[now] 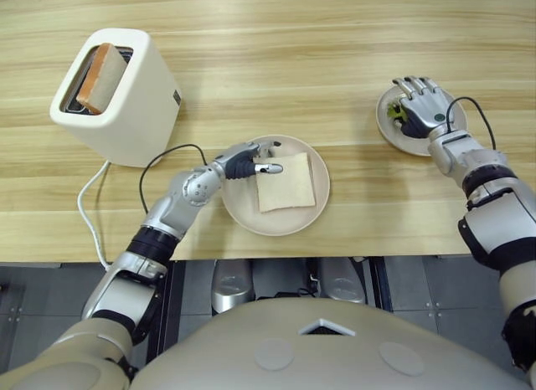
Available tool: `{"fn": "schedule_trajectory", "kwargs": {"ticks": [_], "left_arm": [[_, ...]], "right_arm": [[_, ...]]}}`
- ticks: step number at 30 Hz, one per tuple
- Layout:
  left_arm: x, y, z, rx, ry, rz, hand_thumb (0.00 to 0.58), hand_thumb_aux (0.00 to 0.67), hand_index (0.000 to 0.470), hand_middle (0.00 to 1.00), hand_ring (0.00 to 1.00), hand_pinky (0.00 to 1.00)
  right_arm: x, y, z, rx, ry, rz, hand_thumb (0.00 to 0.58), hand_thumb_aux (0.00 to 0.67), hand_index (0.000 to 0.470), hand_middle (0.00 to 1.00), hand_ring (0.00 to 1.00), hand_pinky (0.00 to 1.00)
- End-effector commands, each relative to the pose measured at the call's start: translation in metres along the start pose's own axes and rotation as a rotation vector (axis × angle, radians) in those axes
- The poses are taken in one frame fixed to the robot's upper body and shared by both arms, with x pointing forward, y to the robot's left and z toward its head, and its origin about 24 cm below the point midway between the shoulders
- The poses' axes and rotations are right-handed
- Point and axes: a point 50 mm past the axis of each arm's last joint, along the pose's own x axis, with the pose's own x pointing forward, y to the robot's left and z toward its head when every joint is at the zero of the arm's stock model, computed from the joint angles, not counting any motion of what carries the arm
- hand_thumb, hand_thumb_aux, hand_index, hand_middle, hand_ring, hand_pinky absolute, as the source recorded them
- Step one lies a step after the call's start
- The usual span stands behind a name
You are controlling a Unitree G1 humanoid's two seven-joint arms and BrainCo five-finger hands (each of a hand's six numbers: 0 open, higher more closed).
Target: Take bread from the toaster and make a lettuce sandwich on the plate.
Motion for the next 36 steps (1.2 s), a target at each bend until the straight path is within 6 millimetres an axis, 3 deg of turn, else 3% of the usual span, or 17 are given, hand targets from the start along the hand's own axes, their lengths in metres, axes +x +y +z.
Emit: {"fn": "schedule_trajectory", "kwargs": {"ticks": [1, 7, 15, 17, 21, 26, 31, 36], "left_arm": [[-0.002, 0.021, 0.010, 0.020, -0.048, 0.125, 0.000, 0.000, 0.000, 0.00, 0.00, 0.00], [-0.013, 0.066, 0.019, 0.222, -0.026, 0.328, 0.000, 0.000, 0.000, 0.00, 0.00, 0.00], [-0.029, 0.083, 0.039, 0.312, -0.066, 0.491, 0.000, 0.000, 0.000, 0.00, 0.00, 0.00], [-0.037, 0.091, 0.048, 0.327, -0.088, 0.561, 0.000, 0.000, 0.000, 0.00, 0.00, 0.00], [-0.071, 0.123, 0.058, 0.390, -0.068, 0.742, 0.000, 0.000, 0.000, 0.00, 0.00, 0.00], [-0.120, 0.160, 0.048, 0.504, 0.104, 0.907, 0.000, 0.000, 0.000, 0.00, 0.00, 0.00], [-0.154, 0.174, 0.018, 0.456, 0.277, 0.913, 0.000, 0.000, 0.000, 0.00, 0.00, 0.00], [-0.176, 0.180, -0.007, 0.419, 0.399, 0.936, 0.000, 0.000, 0.000, 0.00, 0.00, 0.00]], "right_arm": [[0.009, -0.016, 0.008, 0.064, -0.048, -0.133, 0.580, 0.670, 0.460, 1.00, 1.00, 1.00], [0.022, -0.041, 0.040, 0.145, -0.252, -0.361, 0.580, 0.670, 0.460, 1.00, 1.00, 1.00], [0.023, -0.069, 0.104, 0.293, -0.613, -0.562, 0.580, 0.670, 0.460, 1.00, 1.00, 1.00], [0.021, -0.070, 0.121, 0.313, -0.690, -0.562, 0.580, 0.670, 0.460, 1.00, 1.00, 1.00], [0.015, -0.067, 0.152, 0.346, -0.810, -0.530, 0.580, 0.670, 0.460, 1.00, 1.00, 1.00], [0.003, -0.044, 0.180, 0.334, -0.930, -0.394, 0.580, 0.670, 0.460, 1.00, 1.00, 1.00], [-0.018, -0.018, 0.200, 0.250, -1.082, -0.247, 0.580, 0.670, 0.460, 1.00, 1.00, 1.00], [-0.033, -0.011, 0.202, 0.275, -1.145, -0.196, 0.580, 0.670, 0.460, 1.00, 1.00, 1.00]]}}
